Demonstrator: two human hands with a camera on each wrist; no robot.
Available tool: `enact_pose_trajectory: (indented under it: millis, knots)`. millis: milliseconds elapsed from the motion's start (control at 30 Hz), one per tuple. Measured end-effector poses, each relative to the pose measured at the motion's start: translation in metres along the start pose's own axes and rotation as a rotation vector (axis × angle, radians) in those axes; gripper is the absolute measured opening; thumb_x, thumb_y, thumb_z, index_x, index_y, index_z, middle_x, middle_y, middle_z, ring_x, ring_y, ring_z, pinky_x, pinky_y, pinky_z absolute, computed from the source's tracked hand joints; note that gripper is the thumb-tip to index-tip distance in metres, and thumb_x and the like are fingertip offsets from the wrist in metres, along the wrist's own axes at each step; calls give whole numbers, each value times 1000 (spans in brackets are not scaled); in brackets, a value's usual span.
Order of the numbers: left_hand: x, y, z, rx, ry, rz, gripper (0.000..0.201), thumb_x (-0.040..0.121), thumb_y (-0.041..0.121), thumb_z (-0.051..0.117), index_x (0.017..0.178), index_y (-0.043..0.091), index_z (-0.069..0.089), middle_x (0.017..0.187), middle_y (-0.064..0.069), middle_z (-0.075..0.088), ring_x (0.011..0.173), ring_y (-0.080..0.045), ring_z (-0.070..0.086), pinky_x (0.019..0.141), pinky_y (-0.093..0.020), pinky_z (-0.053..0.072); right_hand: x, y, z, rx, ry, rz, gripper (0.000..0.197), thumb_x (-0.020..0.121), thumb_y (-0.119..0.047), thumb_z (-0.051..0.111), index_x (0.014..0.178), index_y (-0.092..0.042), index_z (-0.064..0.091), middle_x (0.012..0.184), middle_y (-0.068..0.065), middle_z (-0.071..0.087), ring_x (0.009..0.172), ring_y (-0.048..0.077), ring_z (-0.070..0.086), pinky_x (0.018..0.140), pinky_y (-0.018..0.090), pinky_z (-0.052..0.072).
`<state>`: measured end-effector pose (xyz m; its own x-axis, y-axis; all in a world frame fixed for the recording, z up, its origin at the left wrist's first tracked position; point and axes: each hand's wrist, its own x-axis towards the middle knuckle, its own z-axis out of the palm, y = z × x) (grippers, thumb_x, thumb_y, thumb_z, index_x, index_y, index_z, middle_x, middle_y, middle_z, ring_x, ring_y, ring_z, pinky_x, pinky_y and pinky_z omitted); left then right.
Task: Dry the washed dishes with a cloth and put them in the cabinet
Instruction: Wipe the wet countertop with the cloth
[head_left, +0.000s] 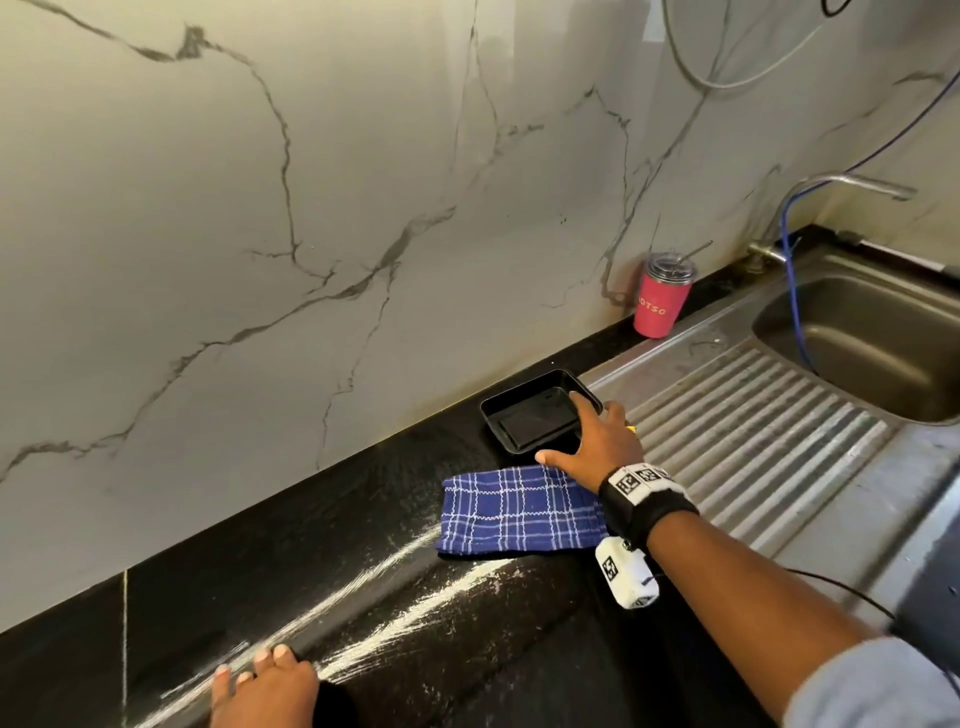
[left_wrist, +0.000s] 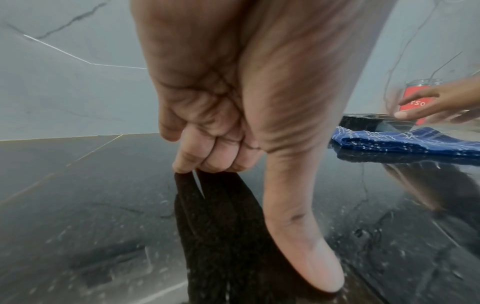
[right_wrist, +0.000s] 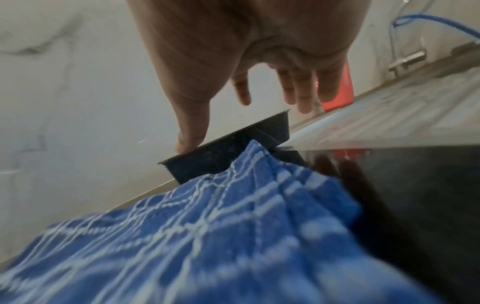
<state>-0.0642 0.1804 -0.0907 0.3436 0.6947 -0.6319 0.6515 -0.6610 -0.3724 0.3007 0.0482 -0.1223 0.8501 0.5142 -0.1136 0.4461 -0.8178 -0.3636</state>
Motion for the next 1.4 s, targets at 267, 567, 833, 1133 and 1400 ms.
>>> enact_pose_trajectory:
  millis: [267, 567, 833, 1133, 1400]
  knots:
    - [0, 2, -4, -19, -17, 21, 64, 106, 38, 34, 160, 9, 14, 167, -14, 11, 154, -30, 19, 126, -50, 3, 31, -17, 17, 104, -84, -15, 104, 66, -69, 78, 152, -27, 36, 159, 12, 7, 139, 41, 37, 113, 44, 38]
    - [17, 1, 11, -161, -27, -28, 80, 99, 46, 44, 160, 5, 13, 168, -17, 8, 155, -32, 16, 126, -51, 3, 51, -40, 8, 81, -149, 9, 117, 66, -72, 76, 157, -28, 16, 164, 13, -4, 144, 41, 31, 114, 49, 37]
    - [27, -3, 20, -136, -21, 1, 91, 87, 43, 70, 158, 9, 25, 164, -13, 22, 152, -28, 27, 125, -51, 14, -92, -29, 25, -249, -543, -290, 77, 89, -77, 36, 153, -52, 2, 166, 4, -10, 153, 33, -5, 121, 57, 1]
    - [23, -3, 22, -219, 4, -22, 105, 84, 48, 75, 158, 3, 16, 163, -14, 22, 151, -29, 30, 124, -47, 22, -21, 1, 14, -487, -623, -428, 66, 93, -76, 24, 146, -62, -12, 161, -7, -27, 150, 32, -19, 117, 60, -11]
    - [16, -3, 19, -201, -15, -34, 93, 94, 43, 62, 159, 3, 9, 164, -15, 17, 151, -30, 27, 124, -47, 20, -47, -27, 35, -428, -636, -430, 87, 77, -92, 28, 145, -61, -18, 160, 0, -32, 147, 39, -24, 115, 63, -14]
